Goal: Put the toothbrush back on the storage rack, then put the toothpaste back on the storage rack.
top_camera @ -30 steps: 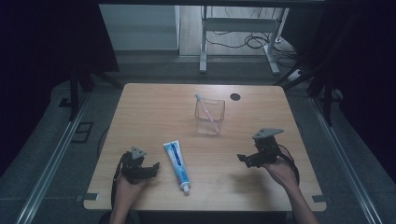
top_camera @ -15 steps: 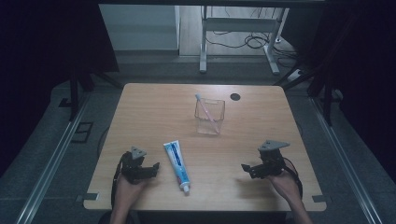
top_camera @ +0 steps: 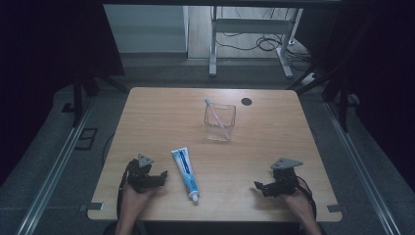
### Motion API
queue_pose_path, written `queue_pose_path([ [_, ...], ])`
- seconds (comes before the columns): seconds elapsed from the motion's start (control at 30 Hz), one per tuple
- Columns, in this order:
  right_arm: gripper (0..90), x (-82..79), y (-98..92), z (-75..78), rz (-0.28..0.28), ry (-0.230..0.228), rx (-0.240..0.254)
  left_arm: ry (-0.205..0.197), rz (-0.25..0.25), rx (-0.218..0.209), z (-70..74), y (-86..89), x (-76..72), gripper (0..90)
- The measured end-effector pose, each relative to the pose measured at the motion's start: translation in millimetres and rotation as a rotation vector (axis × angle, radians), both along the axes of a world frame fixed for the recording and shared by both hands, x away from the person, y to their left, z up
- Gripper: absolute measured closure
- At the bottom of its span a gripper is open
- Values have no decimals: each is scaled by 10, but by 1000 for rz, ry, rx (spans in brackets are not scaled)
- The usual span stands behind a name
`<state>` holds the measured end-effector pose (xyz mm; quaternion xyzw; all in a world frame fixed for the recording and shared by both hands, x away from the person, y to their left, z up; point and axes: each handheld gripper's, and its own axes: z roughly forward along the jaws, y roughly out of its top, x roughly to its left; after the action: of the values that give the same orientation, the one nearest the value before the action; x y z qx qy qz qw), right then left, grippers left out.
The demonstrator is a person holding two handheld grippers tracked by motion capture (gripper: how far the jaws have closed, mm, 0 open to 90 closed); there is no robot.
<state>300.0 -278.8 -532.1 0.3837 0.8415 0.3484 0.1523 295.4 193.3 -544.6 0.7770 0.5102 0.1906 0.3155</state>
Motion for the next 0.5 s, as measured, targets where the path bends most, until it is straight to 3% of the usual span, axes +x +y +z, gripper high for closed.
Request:
queue_pose_path([
  [0.23, 0, -23, -19, -106, -3, 2, -17, -1, 2, -2, 0, -2, 0, 135],
  [0.5, 0, -30, -40, -113, -7, -4, -11, -8, -6, -5, 2, 1, -9, 156],
])
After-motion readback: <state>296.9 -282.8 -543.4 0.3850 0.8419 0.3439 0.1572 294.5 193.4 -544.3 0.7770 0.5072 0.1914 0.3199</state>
